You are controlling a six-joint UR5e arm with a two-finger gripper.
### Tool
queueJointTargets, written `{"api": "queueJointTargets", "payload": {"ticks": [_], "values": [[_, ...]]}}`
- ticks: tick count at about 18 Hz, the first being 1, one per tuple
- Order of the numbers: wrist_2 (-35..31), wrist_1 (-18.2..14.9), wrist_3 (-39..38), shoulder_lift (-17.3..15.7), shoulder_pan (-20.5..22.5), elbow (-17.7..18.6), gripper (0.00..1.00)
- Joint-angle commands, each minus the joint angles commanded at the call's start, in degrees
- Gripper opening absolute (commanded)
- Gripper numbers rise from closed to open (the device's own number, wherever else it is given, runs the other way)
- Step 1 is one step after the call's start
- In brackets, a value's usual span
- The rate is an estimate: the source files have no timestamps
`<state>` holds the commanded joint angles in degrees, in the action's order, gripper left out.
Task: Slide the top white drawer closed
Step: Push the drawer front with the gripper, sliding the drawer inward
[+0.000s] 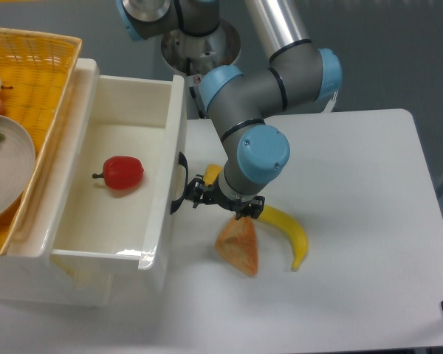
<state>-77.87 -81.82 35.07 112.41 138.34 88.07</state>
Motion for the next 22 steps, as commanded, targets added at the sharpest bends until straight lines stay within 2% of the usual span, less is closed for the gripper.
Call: {"api": "queueJointTargets", "payload": {"ticks": [10, 22], "values": [[1.14, -1.67, 0.00, -1.76, -0.62, 0.09, 1.00], [1.23, -2.29, -0.26, -1.85, -2.46, 0.09, 1.00]]}}
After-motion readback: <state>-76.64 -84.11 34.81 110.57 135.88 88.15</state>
